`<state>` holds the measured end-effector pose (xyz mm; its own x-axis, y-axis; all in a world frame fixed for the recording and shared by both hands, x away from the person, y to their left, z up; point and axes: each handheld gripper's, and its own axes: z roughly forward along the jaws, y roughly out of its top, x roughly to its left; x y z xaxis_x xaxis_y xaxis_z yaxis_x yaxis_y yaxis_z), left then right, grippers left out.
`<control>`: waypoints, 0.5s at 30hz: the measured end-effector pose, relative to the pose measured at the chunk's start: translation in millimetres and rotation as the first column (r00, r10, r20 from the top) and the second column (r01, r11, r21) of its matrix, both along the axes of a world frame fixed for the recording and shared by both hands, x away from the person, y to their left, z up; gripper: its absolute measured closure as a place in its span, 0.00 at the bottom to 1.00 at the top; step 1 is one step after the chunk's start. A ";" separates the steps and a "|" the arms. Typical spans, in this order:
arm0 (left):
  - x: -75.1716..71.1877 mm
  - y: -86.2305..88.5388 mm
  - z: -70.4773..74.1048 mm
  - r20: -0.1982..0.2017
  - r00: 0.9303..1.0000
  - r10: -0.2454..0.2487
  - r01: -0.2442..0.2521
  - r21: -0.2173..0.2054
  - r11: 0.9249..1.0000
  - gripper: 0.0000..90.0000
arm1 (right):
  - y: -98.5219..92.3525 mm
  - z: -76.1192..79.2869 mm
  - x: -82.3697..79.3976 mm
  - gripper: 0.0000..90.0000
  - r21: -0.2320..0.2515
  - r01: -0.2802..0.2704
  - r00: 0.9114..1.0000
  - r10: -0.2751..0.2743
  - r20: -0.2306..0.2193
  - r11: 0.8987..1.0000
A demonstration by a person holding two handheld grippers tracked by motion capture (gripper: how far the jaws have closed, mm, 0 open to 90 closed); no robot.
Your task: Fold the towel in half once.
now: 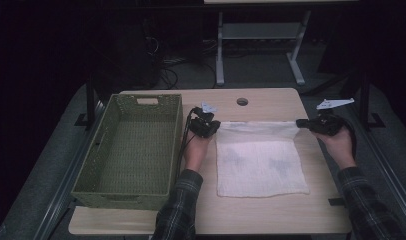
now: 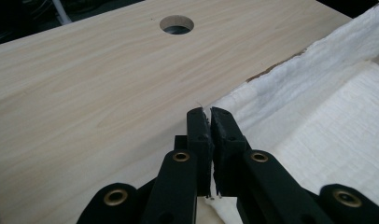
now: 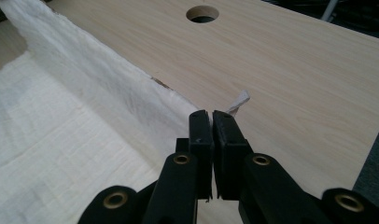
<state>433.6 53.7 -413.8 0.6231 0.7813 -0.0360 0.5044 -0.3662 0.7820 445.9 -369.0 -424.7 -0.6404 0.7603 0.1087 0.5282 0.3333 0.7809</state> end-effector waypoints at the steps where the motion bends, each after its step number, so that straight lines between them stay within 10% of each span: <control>1: -2.6 0.6 -0.3 0.000 1.000 -0.005 0.005 0.003 1.000 0.96 | 0.2 0.2 -2.9 0.96 0.002 0.003 1.000 -0.003 -0.007 1.000; 15: -41.5 9.4 -3.4 -0.021 0.999 -0.047 0.045 -0.085 0.995 0.96 | 9.7 -2.0 -46.2 0.96 0.008 -0.016 1.000 0.015 0.027 1.000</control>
